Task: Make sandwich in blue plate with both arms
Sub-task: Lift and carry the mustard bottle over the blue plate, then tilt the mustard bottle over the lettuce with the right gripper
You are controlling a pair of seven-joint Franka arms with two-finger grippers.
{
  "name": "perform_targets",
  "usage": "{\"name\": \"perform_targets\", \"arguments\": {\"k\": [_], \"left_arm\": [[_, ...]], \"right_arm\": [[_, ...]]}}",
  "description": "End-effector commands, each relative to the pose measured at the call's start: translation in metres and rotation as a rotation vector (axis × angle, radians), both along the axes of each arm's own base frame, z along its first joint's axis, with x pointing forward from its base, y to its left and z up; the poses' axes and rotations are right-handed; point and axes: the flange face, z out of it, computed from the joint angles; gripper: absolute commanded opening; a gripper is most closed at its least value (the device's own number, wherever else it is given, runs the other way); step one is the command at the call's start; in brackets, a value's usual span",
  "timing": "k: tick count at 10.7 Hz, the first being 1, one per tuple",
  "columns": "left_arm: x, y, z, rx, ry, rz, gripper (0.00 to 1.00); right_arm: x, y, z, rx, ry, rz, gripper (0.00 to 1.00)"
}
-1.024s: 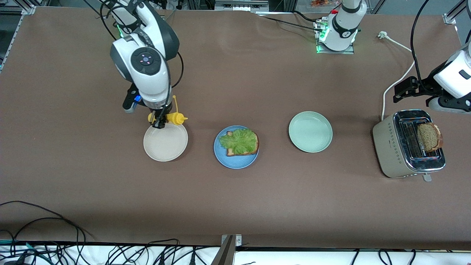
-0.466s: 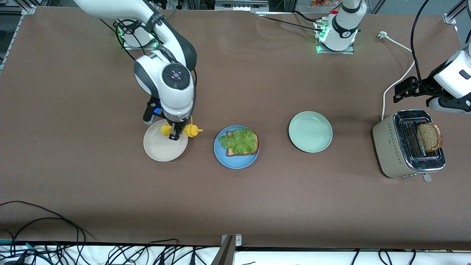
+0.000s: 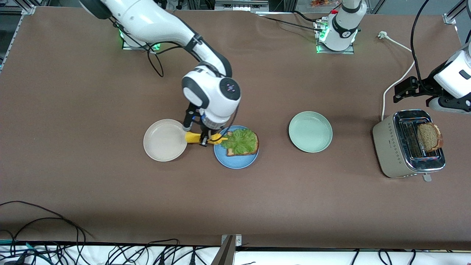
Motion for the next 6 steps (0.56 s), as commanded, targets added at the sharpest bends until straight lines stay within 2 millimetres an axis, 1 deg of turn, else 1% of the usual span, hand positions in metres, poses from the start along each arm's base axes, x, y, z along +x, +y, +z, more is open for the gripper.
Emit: {"name": "perform_targets", "arguments": {"k": [1,2,4,6], "left_arm": [[0.000,0.002,0.004,0.000,-0.010,-0.017,1.00],[0.000,0.002,0.004,0.000,-0.010,-0.017,1.00],[0.000,0.002,0.004,0.000,-0.010,-0.017,1.00],[0.000,0.002,0.004,0.000,-0.010,-0.017,1.00]], "right_arm": [[-0.026,0.046,-0.015,-0.056,-0.074,-0.005,0.00],[-0.029,0.051,-0.027,-0.078,-0.081,0.003,0.00],[-0.029,0.052,-0.049,-0.121,-0.103,-0.005,0.00],[-0.021,0.042,-0.050,-0.148,-0.111,-0.009,0.00]]}}
